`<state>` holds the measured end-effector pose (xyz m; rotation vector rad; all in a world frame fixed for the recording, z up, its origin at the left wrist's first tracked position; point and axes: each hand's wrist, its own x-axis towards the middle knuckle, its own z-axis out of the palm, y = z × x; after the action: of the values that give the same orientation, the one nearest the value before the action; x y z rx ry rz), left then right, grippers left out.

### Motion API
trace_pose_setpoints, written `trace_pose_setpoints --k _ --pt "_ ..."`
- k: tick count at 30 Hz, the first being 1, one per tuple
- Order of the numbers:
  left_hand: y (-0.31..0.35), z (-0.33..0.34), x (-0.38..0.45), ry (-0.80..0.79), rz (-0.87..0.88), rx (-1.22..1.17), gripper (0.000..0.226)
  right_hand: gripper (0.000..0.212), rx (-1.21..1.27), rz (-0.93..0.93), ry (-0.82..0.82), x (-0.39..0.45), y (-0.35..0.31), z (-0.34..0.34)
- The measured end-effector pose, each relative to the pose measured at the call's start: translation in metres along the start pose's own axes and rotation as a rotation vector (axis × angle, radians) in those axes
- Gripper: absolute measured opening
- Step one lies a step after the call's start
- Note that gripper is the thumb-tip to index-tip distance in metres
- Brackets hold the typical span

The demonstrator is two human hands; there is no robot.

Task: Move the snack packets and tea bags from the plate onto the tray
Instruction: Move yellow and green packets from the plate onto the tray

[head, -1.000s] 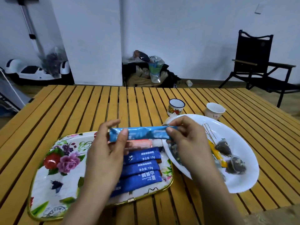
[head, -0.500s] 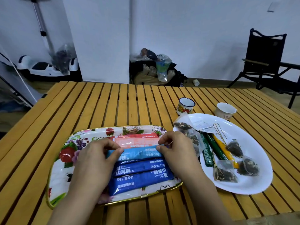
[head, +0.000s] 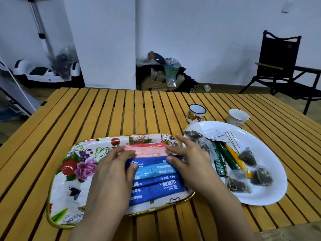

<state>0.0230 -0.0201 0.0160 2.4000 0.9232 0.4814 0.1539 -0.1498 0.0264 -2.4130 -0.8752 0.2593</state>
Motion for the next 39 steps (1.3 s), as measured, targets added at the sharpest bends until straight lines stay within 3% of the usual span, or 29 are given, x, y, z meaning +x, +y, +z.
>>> trace_pose_setpoints --k 3,7,10,14,19,25,31,39 --pt "0.015 -0.002 -0.001 0.111 0.079 -0.141 0.023 0.031 0.104 0.049 0.257 -0.002 0.004 -0.014" --pt "0.049 0.014 -0.005 0.068 0.238 -0.245 0.022 0.026 0.074 0.317 0.546 -0.006 0.03 -0.041" --pt "0.08 0.036 -0.009 -0.019 0.426 -0.212 0.024 0.036 0.002 0.571 0.453 -0.005 0.06 -0.045" --pt "0.104 0.067 -0.014 -0.111 0.57 -0.071 0.02 0.036 -0.055 0.658 0.371 0.0 0.085 -0.039" --pt "0.112 0.089 -0.017 -0.151 0.49 0.152 0.023 0.031 -0.1 0.73 0.375 0.005 0.093 -0.035" --pt "0.121 0.095 -0.013 -0.154 0.378 0.224 0.031 0.027 -0.042 0.703 0.38 0.001 0.098 -0.037" --pt "0.127 0.101 -0.017 -0.173 0.328 0.285 0.033 0.018 -0.021 0.685 0.506 -0.006 0.099 -0.044" --pt "0.122 0.099 -0.013 -0.23 0.38 0.257 0.033 0.037 -0.037 0.789 0.429 -0.007 0.1 -0.046"
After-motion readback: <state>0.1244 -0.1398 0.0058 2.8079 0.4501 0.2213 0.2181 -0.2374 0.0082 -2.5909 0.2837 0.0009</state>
